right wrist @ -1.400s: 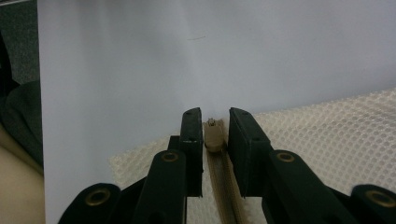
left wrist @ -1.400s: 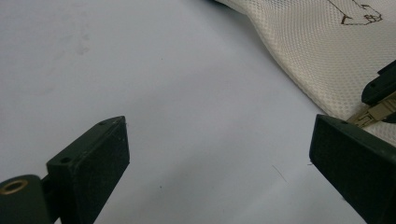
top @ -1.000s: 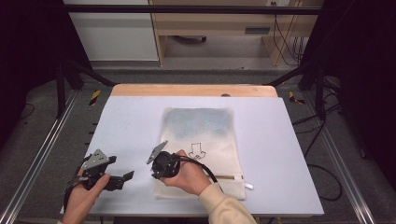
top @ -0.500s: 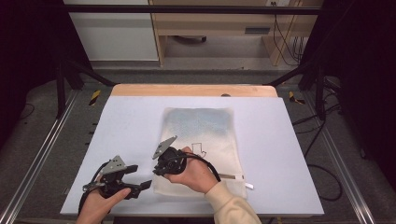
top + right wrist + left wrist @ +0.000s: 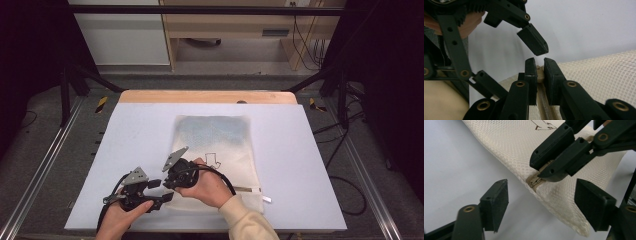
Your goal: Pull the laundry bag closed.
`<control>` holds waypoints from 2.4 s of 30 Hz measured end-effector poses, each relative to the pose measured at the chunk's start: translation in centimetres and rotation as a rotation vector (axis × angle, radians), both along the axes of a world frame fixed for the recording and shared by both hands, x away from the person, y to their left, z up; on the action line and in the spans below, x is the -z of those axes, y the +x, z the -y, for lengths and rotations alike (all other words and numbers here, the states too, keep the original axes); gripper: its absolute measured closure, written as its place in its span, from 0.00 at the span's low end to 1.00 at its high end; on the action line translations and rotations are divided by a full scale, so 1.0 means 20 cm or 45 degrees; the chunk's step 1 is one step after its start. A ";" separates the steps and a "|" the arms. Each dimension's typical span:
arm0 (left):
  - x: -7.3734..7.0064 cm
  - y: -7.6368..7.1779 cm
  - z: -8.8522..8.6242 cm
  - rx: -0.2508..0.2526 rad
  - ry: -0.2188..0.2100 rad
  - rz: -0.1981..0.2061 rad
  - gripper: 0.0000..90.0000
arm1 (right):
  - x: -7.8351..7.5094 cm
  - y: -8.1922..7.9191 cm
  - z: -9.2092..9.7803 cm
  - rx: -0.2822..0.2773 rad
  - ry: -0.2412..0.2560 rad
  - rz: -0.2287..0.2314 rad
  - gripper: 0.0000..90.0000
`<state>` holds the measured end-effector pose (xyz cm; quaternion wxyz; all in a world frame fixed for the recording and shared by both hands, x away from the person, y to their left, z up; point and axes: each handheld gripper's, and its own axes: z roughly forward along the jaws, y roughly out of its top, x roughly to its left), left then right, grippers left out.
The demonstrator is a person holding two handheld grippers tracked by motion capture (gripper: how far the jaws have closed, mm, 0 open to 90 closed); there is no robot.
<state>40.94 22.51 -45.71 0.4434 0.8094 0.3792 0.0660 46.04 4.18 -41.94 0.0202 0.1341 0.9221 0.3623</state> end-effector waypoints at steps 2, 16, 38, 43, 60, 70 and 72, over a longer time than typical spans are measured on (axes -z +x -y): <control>0.02 0.02 0.01 0.001 0.001 -0.023 0.35 | 0.00 0.00 0.00 -0.005 -0.001 0.004 0.91; 0.06 0.07 0.02 0.102 -0.113 -0.112 0.56 | -0.03 0.00 0.01 0.006 0.013 0.003 0.91; 0.11 0.15 0.04 0.194 -0.133 -0.142 0.69 | -0.03 0.00 0.01 0.006 0.014 -0.002 0.91; 0.11 0.15 0.04 0.201 -0.138 -0.151 0.77 | -0.03 0.00 0.01 0.004 0.016 -0.002 0.91; 0.11 0.16 0.04 0.172 -0.105 -0.145 0.91 | -0.01 0.01 0.05 0.011 -0.011 0.001 0.91; 0.10 0.16 0.04 0.169 -0.095 -0.141 0.92 | -0.01 0.00 0.08 0.030 -0.070 0.010 0.91; 0.10 0.16 0.04 0.171 -0.088 -0.141 0.92 | 0.00 0.00 0.08 0.016 -0.087 0.017 0.91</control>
